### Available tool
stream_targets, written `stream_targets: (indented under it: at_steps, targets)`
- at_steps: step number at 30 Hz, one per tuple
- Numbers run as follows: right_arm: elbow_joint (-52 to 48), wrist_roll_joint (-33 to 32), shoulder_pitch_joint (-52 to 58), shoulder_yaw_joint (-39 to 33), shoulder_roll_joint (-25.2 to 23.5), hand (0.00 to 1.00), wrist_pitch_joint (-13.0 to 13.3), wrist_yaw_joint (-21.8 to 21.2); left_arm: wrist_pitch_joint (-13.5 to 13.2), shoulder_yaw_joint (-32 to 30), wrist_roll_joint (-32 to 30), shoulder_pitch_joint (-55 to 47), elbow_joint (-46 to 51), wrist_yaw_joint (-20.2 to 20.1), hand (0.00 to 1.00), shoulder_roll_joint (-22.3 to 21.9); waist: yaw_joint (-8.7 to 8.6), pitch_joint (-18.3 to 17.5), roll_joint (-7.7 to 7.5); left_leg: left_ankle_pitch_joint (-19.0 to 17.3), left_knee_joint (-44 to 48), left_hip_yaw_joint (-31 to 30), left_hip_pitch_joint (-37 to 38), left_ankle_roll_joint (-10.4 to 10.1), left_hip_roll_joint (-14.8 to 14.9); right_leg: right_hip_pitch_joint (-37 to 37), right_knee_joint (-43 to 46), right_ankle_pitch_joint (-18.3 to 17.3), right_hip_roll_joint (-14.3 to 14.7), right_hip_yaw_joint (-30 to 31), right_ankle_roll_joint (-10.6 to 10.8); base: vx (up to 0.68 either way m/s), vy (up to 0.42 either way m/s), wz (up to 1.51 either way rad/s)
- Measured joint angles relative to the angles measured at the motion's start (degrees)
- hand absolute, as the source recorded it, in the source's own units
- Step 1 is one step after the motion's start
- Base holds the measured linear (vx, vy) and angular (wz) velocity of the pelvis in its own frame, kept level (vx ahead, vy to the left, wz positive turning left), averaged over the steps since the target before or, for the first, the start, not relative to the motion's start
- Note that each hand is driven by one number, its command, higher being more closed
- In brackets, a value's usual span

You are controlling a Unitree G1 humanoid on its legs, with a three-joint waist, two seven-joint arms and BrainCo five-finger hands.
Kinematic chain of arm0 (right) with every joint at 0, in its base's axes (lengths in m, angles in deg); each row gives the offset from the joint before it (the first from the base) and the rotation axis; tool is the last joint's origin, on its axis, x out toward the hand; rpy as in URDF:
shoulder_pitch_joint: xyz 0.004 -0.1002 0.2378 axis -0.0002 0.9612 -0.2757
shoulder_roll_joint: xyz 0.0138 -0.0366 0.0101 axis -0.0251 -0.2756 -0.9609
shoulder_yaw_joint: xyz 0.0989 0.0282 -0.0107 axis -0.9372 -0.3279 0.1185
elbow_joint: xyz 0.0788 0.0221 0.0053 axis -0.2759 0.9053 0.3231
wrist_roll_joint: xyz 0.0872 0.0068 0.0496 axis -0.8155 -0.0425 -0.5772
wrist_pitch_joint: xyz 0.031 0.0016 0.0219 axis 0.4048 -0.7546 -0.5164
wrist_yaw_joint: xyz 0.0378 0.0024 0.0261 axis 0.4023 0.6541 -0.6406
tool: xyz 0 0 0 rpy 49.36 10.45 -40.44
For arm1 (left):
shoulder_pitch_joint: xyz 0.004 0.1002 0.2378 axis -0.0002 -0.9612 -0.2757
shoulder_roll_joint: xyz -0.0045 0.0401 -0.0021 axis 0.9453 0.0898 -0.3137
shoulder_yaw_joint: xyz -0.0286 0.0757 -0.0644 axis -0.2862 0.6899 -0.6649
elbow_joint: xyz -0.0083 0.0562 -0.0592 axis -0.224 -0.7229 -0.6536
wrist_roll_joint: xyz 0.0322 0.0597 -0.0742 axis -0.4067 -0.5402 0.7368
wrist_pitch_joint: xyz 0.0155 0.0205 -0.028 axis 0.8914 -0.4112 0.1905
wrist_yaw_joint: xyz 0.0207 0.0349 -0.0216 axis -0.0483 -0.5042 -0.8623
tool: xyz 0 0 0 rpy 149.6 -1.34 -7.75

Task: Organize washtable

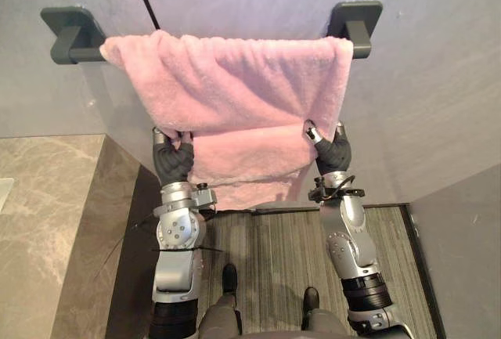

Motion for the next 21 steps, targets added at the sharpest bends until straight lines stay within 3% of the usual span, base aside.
stream_targets:
  at_steps: [11, 21]
  targets:
    - [2.55, 2.23, 5.11, -2.31, 0.13, 0.00, -0.61, 0.00, 0.61, -4.06, -2.08, -4.49, -3.38, 1.85, 0.00, -0.05, 0.16, -1.17, -1.26, -0.12, -0.22, -0.13, 2.36, 0.00, -0.06, 2.80, -1.16, 0.00, 0.00, -0.25, 0.01, 0.00, 0.000, 0.00]
    - [18.33, 4.48, 14.69, -3.00, 1.35, 0.00, -4.49, -1.91, 1.76, -3.72, -2.43, -11.66, -13.10, -2.07, 0.00, 0.12, 0.01, -3.30, -1.27, 0.22, -0.36, -1.01, 4.96, 0.09, -0.46, 6.64, -3.29, 0.29, 0.48, -0.95, 0.25, 0.00, 0.000, 0.02]
